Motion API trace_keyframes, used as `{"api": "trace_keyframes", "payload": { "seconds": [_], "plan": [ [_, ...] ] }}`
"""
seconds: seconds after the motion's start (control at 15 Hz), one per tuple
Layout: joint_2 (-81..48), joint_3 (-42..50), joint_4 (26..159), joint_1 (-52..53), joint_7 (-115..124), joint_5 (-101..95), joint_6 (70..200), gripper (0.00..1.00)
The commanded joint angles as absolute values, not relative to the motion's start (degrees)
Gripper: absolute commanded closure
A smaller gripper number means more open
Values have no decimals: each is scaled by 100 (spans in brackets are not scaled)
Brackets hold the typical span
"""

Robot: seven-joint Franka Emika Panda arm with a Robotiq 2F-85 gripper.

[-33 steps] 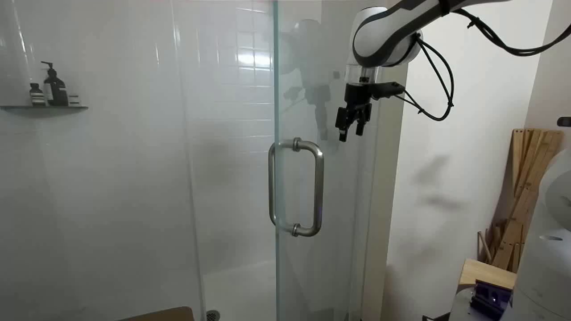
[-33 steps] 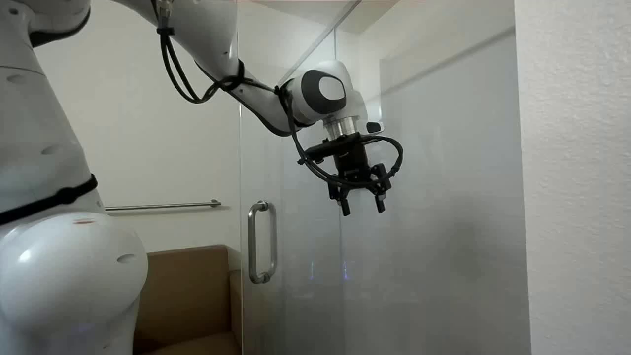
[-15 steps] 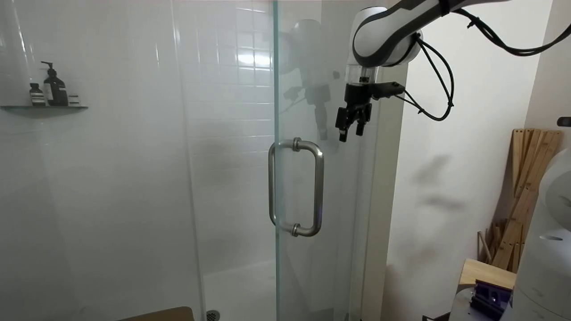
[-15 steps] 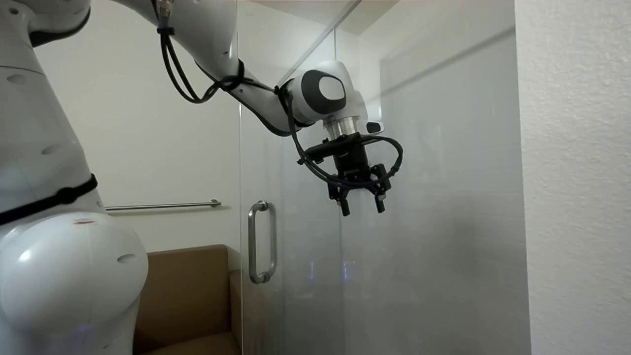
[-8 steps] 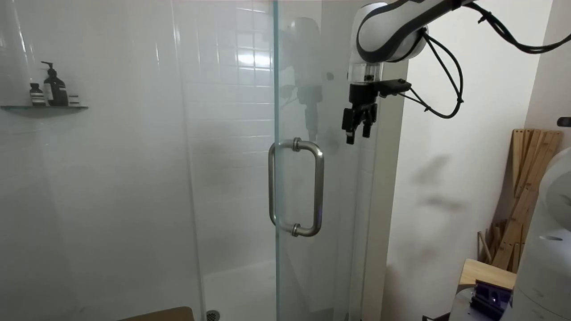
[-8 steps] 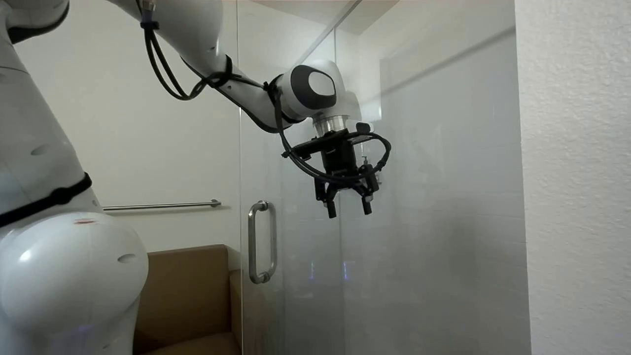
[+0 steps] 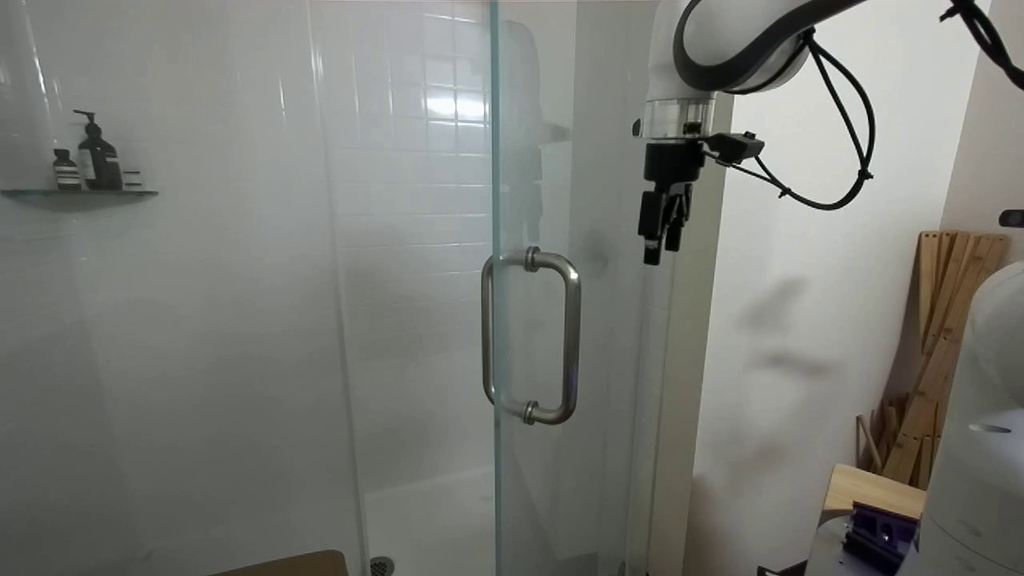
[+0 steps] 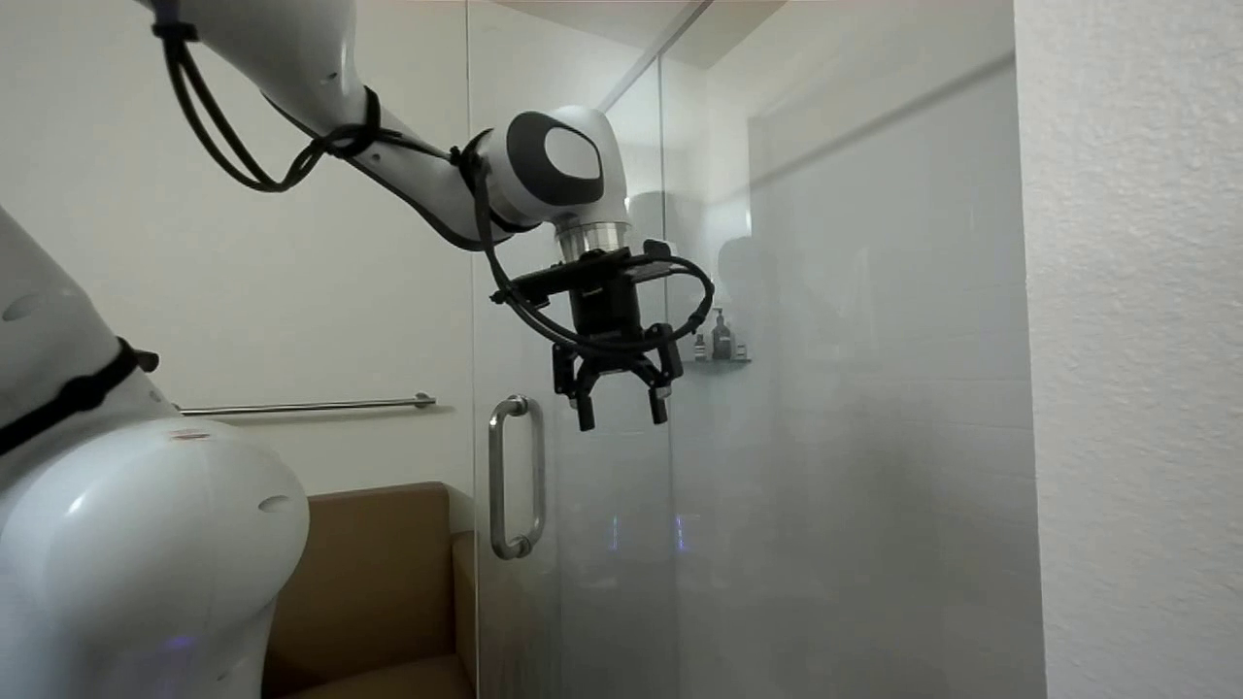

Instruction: Close the glass door.

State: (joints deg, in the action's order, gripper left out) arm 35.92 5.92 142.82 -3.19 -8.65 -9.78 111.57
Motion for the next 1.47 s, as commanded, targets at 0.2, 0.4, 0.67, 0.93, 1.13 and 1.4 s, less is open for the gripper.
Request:
{"api": "trace_keyframes", "payload": {
  "seconds": [0.2, 0.4, 0.67, 0.93, 1.13, 1.4],
  "plan": [
    [4701, 705, 14823, 419, -1605, -137, 11413, 0],
    [5091, 663, 14996, 579, -1495, 199, 11780, 0],
    [5618, 604, 15431, 578, -1318, 341, 12834, 0],
    [5982, 614, 15917, 567, -1015, 584, 14011, 0],
    [6159, 579, 16275, 551, -699, 752, 14990, 0],
    [5763, 513, 15985, 535, -238, 754, 16026, 0]
  ]
}}
